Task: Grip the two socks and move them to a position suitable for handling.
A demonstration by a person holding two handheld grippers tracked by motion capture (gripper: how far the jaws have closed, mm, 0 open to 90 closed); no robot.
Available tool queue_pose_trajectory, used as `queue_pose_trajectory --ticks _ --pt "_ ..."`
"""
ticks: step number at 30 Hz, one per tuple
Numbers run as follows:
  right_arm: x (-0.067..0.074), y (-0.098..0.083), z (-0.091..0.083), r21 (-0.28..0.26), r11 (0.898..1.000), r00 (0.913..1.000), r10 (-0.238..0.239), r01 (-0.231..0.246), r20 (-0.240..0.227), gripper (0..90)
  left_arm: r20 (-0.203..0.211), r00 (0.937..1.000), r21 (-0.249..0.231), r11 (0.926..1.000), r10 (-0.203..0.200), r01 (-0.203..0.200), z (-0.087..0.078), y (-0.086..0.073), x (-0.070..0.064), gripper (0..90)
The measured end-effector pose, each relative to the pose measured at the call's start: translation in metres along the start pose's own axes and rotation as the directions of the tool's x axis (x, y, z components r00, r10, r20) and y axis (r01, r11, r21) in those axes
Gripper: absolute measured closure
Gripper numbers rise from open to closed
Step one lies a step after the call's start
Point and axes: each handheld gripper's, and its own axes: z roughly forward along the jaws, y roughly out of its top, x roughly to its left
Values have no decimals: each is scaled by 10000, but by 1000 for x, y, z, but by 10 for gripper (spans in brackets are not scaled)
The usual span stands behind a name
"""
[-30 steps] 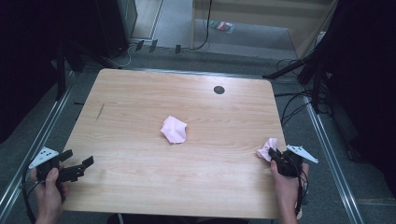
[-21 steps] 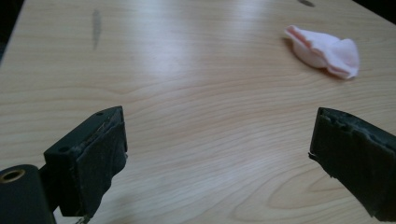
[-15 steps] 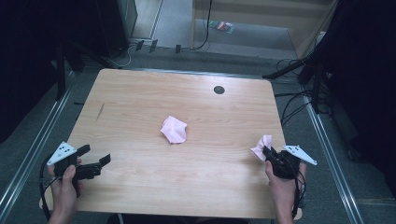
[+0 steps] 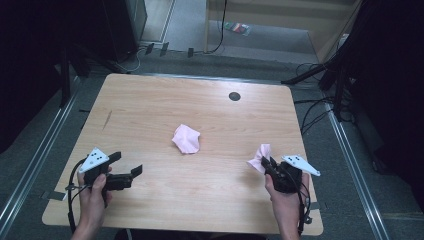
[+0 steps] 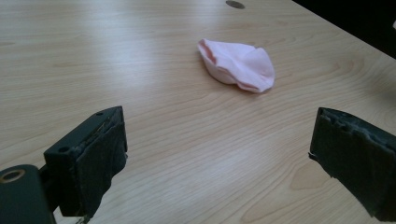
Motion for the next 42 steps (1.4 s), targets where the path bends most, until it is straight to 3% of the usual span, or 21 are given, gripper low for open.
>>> queue_pose_trajectory --ticks 6,12,17,21,22,25,29,30,32,34,35,38,39,40,41,42 --pt "16 -3 3 144 9999 9990 10 -4 -450 791 446 9988 144 9996 218 -225 17 7 -23 39" --pt "42 -9 10 341 9980 9951 -500 530 -855 791 1079 9932 121 9989 441 -457 37 17 -51 39" --pt "67 -20 19 692 9924 9873 -921 1017 -1292 789 1413 9882 352 9973 593 -649 47 13 -66 39" --pt "91 -32 28 1027 9836 9766 -1290 1481 -1722 787 1720 9821 638 9940 764 -885 54 1 -76 39" --pt "102 -38 34 1176 9771 9704 -1536 1773 -1862 787 1783 9807 731 9928 802 -945 56 -2 -78 39" --pt "112 -44 40 1353 9706 9634 -1687 1993 -2084 787 1916 9780 1007 9895 829 -1036 60 -10 -79 39" --pt "128 -55 52 1549 9597 9453 -1880 2345 -2665 770 1992 9768 1097 9887 789 -1022 61 -14 -81 39" --pt "131 -57 55 1547 9577 9364 -1896 2427 -2952 729 2018 9761 1138 9879 811 -1057 61 -15 -81 39" --pt "134 -59 60 1630 9534 9287 -1933 2539 -3163 577 1994 9766 1207 9870 811 -1066 62 -17 -81 39" --pt "131 -56 58 1559 9580 9279 -1799 2406 -3265 462 1980 9769 1272 9861 802 -1067 63 -18 -81 39" --pt "128 -53 56 1478 9623 9322 -1722 2282 -3183 447 1950 9773 1325 9851 826 -1097 63 -19 -81 39" --pt "110 -40 41 891 9810 9492 -1413 1724 -2810 517 2084 9757 1463 9843 671 -989 65 -21 -83 39" --pt "110 -40 41 891 9810 9492 -1413 1724 -2810 517 2070 9758 1489 9836 700 -1022 65 -21 -85 39" --pt "103 -35 33 752 9842 9560 -1361 1605 -2597 569 2290 9711 1437 9843 675 -1023 66 -22 -89 40" --pt "100 -34 31 826 9854 9593 -1235 1487 -2538 589 2290 9711 1437 9843 675 -1023 66 -22 -89 40" --pt "100 -34 31 826 9854 9593 -1235 1487 -2538 589 2537 9648 1313 9858 687 -1048 66 -22 -93 40"
